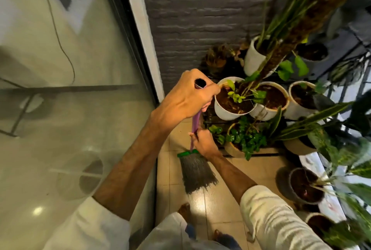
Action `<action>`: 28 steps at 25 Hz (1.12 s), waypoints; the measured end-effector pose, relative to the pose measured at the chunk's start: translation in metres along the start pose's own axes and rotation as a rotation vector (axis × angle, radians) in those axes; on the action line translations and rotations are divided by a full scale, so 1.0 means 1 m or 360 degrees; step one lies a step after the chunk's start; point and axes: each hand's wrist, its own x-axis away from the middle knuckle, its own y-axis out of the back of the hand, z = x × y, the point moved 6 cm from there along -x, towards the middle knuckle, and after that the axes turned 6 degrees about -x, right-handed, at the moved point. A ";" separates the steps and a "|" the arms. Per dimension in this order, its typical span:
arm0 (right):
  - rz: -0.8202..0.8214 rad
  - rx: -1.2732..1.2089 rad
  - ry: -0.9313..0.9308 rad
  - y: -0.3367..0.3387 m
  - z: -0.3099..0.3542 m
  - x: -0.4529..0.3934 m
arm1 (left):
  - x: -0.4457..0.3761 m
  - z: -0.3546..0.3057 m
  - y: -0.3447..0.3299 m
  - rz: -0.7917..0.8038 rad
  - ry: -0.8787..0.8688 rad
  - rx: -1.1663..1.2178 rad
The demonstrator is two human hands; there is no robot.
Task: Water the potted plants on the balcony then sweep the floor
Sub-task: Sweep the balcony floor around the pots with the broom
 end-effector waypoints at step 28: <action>-0.0274 -0.0582 0.0147 0.141 0.178 -0.418 | -0.178 0.118 0.218 -0.1192 0.0366 -0.0555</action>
